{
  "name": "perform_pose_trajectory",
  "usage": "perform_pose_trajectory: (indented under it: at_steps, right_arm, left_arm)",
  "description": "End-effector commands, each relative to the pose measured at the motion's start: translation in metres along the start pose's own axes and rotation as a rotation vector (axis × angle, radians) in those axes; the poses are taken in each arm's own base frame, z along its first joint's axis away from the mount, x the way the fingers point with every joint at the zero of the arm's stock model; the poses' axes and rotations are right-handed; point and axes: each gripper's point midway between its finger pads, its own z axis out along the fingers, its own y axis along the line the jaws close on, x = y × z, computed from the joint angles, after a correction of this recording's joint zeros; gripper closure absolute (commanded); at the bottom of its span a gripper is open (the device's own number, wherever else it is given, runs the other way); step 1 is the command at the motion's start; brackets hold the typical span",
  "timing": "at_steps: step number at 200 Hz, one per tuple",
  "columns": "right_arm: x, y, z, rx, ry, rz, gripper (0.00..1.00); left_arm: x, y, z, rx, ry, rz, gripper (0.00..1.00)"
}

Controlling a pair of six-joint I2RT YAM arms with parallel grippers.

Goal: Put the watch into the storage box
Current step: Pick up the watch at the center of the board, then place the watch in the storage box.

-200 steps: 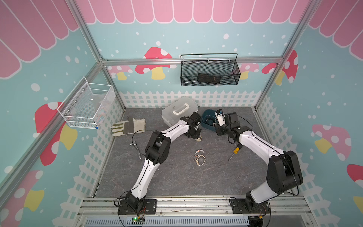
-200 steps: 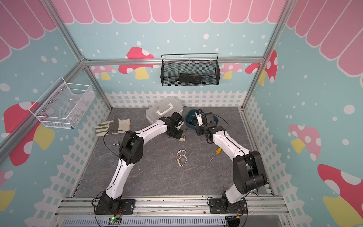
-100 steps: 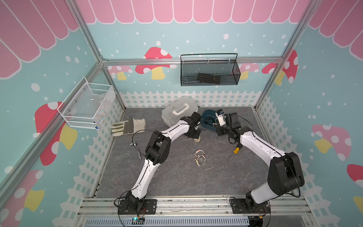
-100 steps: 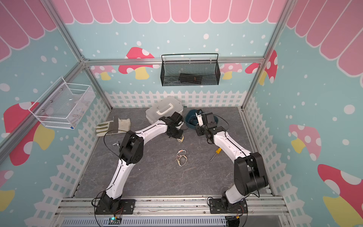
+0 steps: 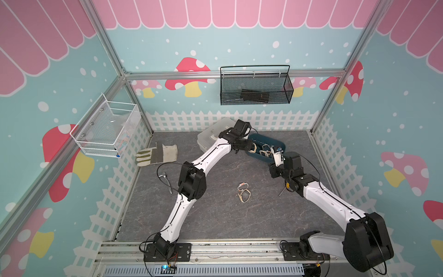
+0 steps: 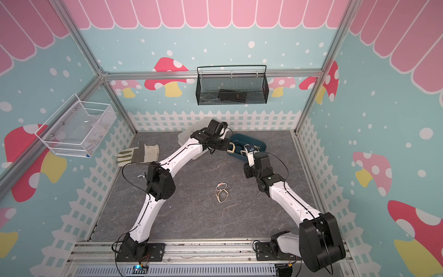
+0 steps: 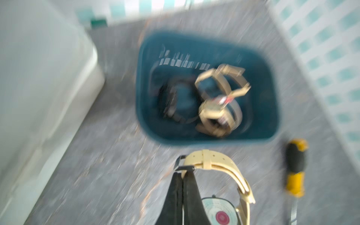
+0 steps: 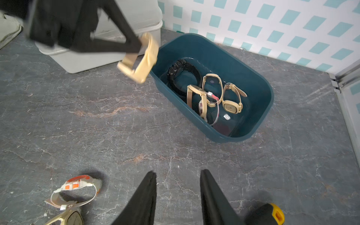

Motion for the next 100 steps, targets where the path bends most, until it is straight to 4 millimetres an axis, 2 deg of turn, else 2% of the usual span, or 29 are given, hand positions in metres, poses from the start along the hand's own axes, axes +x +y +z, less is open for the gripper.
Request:
perform_pose_trajectory:
  at_steps: [1, 20, 35, 66, 100]
  right_arm:
    - [-0.002, -0.004, -0.009, 0.032, -0.062, 0.051, 0.6]
    - [0.004, -0.008, -0.016, 0.054, -0.078, 0.061, 0.6]
    - [0.005, -0.01, -0.021, 0.063, -0.09, 0.063, 0.6]
    - [0.006, -0.008, -0.024, 0.053, -0.099, 0.067, 0.59]
    - [0.011, -0.003, -0.016, 0.023, -0.077, 0.074, 0.59]
  left_arm:
    - [-0.017, -0.02, 0.024, 0.111, -0.062, -0.104, 1.0]
    - [-0.032, -0.026, 0.034, 0.154, -0.117, -0.164, 1.0]
    - [-0.034, -0.023, 0.047, 0.157, -0.139, -0.208, 1.0]
    - [-0.03, -0.008, 0.064, 0.11, -0.166, -0.236, 1.0]
    - [-0.019, 0.007, 0.075, 0.057, -0.15, -0.231, 1.0]
